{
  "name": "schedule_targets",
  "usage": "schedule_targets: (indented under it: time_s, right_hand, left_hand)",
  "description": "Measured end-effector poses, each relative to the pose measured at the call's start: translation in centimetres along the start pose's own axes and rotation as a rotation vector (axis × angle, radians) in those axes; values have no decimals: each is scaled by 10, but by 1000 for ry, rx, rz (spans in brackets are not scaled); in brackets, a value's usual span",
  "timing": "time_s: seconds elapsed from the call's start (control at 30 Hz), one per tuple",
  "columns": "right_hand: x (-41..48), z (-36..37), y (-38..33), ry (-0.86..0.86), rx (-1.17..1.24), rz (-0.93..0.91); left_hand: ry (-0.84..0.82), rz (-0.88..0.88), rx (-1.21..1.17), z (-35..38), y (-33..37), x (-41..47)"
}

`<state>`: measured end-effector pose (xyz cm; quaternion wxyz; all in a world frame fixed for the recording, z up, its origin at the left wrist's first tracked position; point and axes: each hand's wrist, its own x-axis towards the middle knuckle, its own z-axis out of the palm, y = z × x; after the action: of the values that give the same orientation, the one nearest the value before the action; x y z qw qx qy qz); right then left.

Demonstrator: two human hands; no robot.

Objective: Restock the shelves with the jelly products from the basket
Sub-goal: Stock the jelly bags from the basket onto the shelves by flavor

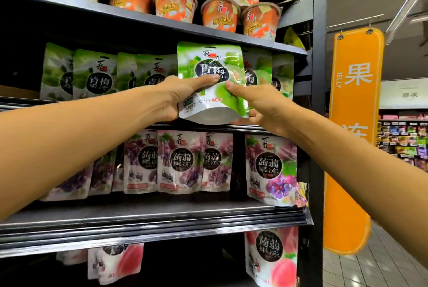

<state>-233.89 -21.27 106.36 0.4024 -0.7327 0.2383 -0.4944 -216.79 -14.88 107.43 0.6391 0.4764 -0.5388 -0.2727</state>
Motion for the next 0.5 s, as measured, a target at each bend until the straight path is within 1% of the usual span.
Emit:
schedule_targets:
  time_s: [0.07,0.13,0.17,0.2,0.23,0.27,0.3,0.33,0.37,0.4,0.43,0.5]
  right_hand:
    - [-1,4,-3,55,26,-21]
    - [0,4,-7,111,87,8]
    - [2,3,-10,129,136,38]
    - [6,3,-12,144,174,60]
    - [9,3,-14,163,192,75]
    - [12,3,-15,187,197,80]
    - [15,4,-16,213,197,78]
    - [19,6,-16,238,198,70]
    - [24,9,-16,267,202,63]
    - [27,12,-15,288,206,57]
    - [30,16,-14,292,204,59]
    - [36,23,-8,291,200,66]
  left_hand:
    - [-39,-51,-46,2,1,3]
    - [-48,-41,-141,3,2,5]
    - [-5,-9,-179,3,2,6]
    - [74,40,-163,3,1,8]
    - [168,102,-65,3,-3,8]
    - [267,189,130,1,-8,7]
    - [356,325,369,0,-14,4]
    - [398,500,571,-2,-20,-2]
    - [376,661,717,-4,-25,-8]
    - [308,775,823,-4,-29,-13]
    - [233,840,912,-5,-33,-17]
    - [156,865,1077,-6,-40,-20]
